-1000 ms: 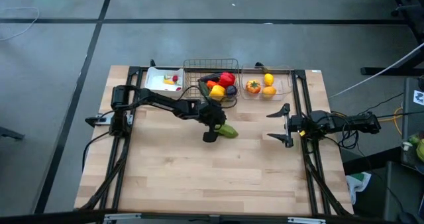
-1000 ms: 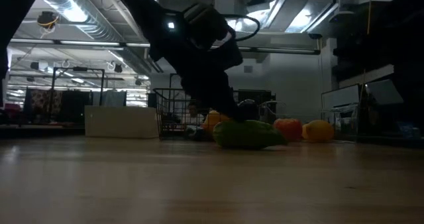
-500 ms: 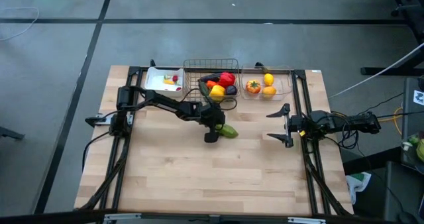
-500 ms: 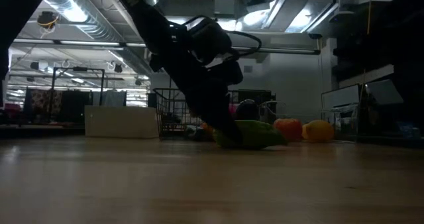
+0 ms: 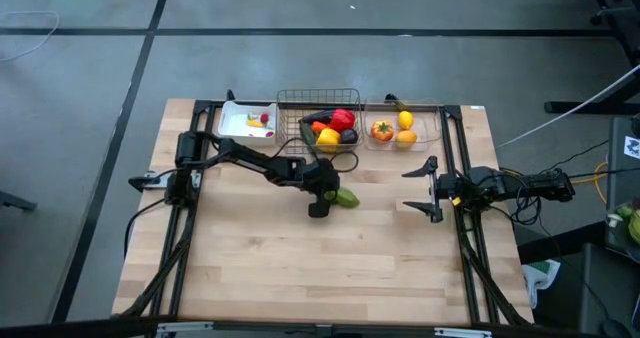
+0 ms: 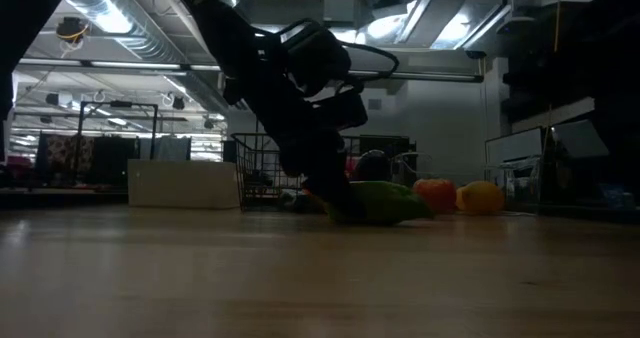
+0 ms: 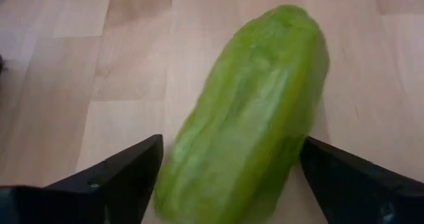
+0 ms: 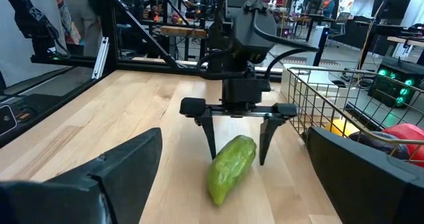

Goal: Sort produce into baskets
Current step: Put the summer squash into the wire basket

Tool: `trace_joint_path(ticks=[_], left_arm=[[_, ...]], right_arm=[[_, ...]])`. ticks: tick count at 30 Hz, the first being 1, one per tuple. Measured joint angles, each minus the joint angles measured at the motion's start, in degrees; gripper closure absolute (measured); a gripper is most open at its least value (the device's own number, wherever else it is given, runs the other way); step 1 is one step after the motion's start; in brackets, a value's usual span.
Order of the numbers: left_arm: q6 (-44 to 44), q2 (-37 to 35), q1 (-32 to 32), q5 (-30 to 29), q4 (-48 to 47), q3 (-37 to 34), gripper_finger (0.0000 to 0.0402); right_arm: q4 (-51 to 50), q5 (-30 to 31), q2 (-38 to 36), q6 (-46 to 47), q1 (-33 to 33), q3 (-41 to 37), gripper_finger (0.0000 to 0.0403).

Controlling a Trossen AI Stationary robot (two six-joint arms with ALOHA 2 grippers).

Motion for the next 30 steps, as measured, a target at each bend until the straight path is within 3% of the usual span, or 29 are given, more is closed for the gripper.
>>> trace_joint_path(ticks=[13,19,30], left_arm=[[-2.8,-0.3,-1.0,0.0,0.4,0.0,0.0171],[-2.6,-2.9,-0.9,-0.5,0.0,1.1,0.0171],[-2.5,-14.9,2.7,-12.2,-2.1,1.2,0.0165]], right_arm=[[0.0,0.0,0.0,0.0,0.0,0.0,0.0031],[0.0,0.0,0.0,0.0,0.0,0.0,0.0031],[0.0,-0.1,0.0,0.0,0.0,0.0,0.0031]])
